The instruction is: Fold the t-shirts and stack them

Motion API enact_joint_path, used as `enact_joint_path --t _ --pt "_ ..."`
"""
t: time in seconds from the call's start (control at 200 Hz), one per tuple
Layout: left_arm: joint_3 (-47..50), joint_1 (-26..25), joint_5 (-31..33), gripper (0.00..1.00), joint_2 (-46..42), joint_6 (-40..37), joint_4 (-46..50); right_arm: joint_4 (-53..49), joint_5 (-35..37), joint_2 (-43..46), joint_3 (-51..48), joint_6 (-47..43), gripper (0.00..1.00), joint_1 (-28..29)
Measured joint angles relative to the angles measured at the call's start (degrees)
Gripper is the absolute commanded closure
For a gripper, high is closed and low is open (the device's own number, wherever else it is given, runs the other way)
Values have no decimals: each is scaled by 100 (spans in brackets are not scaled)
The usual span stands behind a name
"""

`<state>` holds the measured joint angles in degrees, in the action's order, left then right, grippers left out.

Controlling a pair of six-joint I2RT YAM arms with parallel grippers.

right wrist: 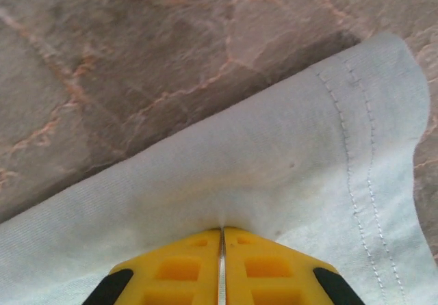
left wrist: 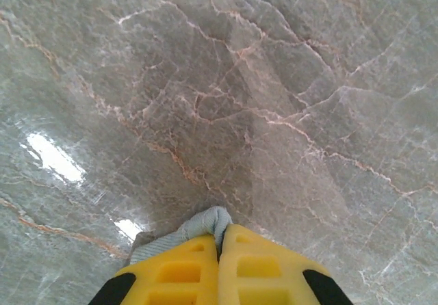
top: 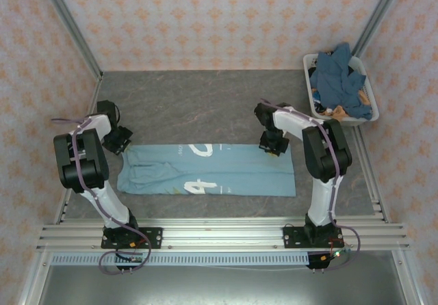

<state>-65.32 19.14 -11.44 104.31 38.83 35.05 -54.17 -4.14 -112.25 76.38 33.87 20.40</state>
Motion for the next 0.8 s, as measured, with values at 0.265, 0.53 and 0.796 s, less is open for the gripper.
enact_joint_path --t 0.265,0.53,0.796 --pt "-400 2 13 61 46 52 149 -39 9 0 37 -7 90 -125" --pt "-286 -1075 173 65 -1926 800 643 96 -83 555 35 -380 85 -170" --pt "1517 -2839 -170 73 -3300 2691 811 214 -909 654 101 -1154 84 391"
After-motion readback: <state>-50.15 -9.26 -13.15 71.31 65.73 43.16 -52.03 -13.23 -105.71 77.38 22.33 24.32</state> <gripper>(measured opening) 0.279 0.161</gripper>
